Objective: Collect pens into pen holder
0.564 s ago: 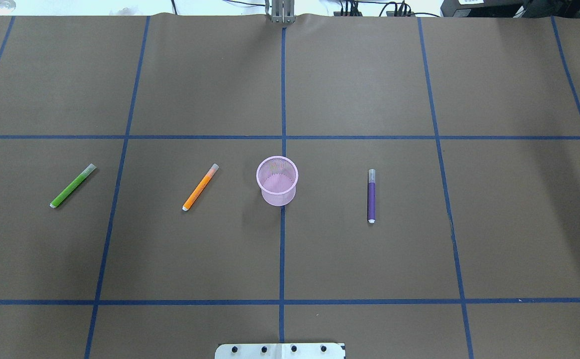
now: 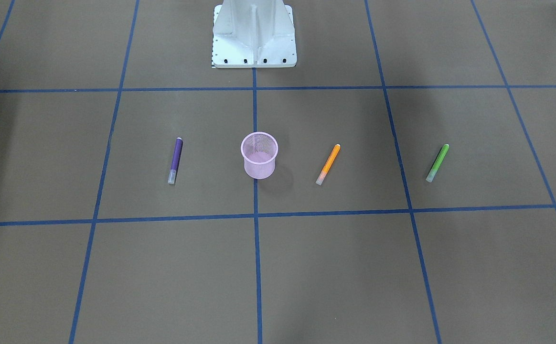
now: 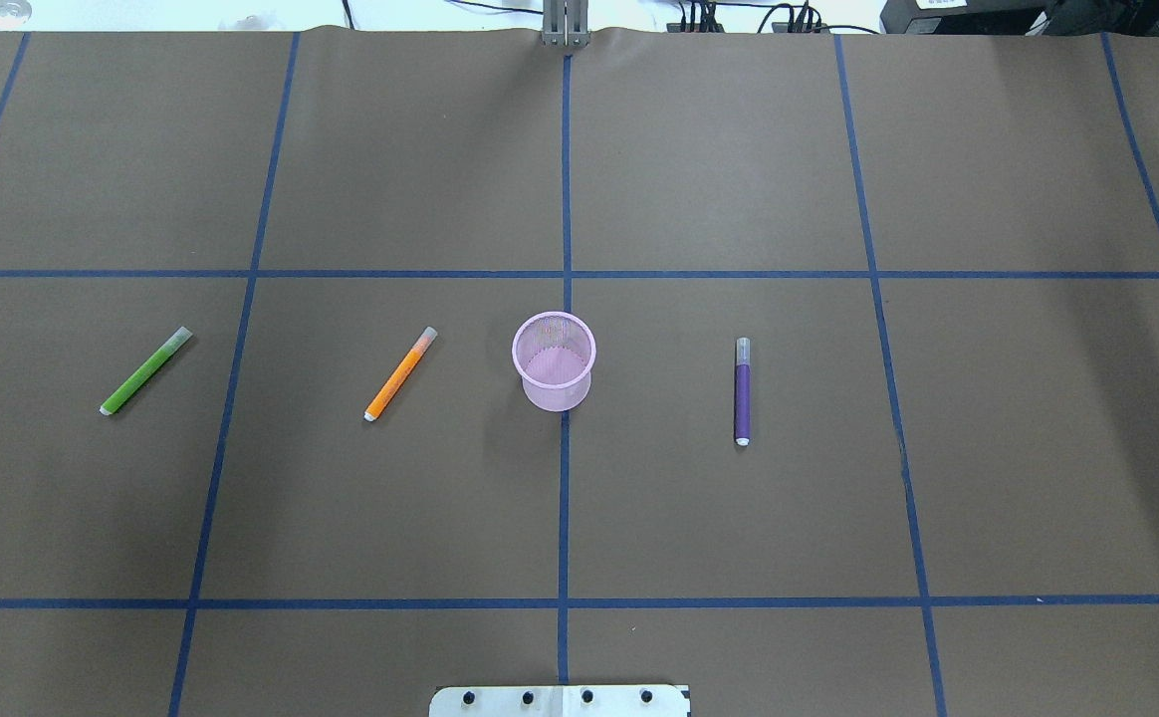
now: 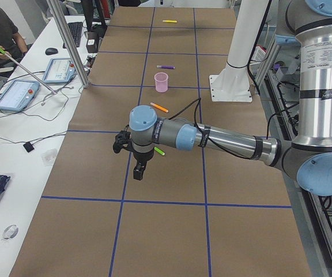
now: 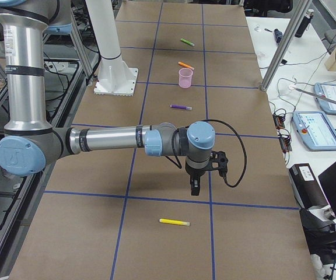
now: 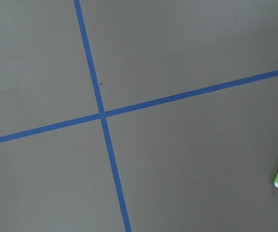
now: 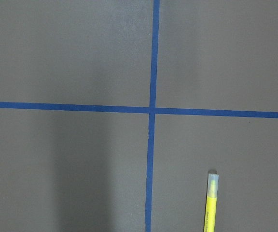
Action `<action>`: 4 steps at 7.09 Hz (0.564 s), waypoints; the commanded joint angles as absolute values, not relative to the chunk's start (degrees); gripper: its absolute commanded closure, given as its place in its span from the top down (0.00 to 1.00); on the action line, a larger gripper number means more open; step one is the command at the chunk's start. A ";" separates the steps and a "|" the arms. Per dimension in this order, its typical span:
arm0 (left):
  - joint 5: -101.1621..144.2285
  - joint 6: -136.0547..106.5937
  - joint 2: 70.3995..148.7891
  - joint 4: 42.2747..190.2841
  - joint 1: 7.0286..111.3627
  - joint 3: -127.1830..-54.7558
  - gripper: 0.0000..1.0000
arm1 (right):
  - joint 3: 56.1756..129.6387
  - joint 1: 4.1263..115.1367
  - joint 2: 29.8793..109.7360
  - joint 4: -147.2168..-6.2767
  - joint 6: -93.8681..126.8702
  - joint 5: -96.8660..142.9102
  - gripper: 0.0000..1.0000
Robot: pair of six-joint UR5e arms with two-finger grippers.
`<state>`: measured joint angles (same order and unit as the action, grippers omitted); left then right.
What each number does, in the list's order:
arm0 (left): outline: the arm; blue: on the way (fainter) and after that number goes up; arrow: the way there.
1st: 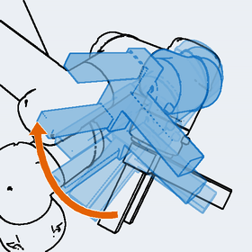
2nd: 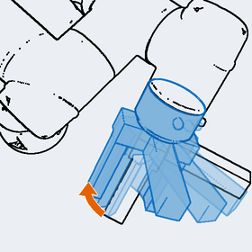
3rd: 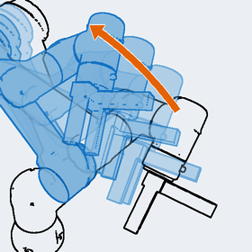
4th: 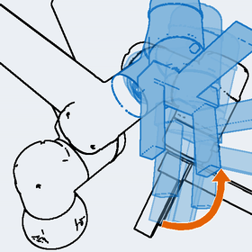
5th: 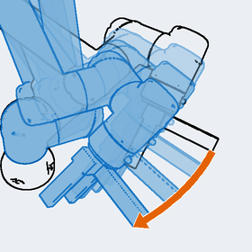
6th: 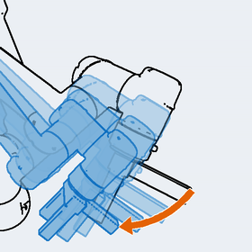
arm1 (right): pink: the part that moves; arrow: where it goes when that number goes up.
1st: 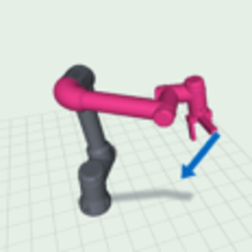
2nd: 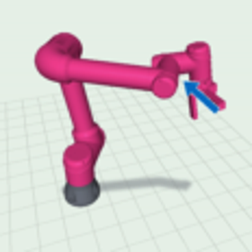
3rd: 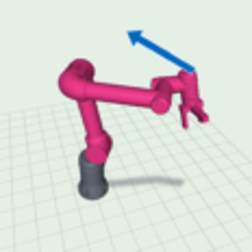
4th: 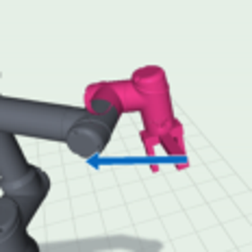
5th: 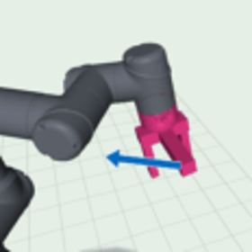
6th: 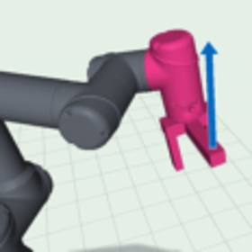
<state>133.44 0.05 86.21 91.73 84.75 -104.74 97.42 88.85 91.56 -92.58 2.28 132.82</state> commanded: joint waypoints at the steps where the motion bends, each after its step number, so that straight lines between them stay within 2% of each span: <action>1: 133.59 -6.97 87.88 90.62 84.90 -103.10 1.00 | 99.47 88.86 93.42 -92.55 2.29 132.89 1.00; 4: 133.86 -7.74 89.47 83.86 84.81 -103.54 1.00 | 98.53 88.86 93.96 -92.55 2.20 132.19 1.00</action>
<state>133.80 -7.46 88.63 85.91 84.83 -103.46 98.91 88.86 93.83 -92.55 2.23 132.37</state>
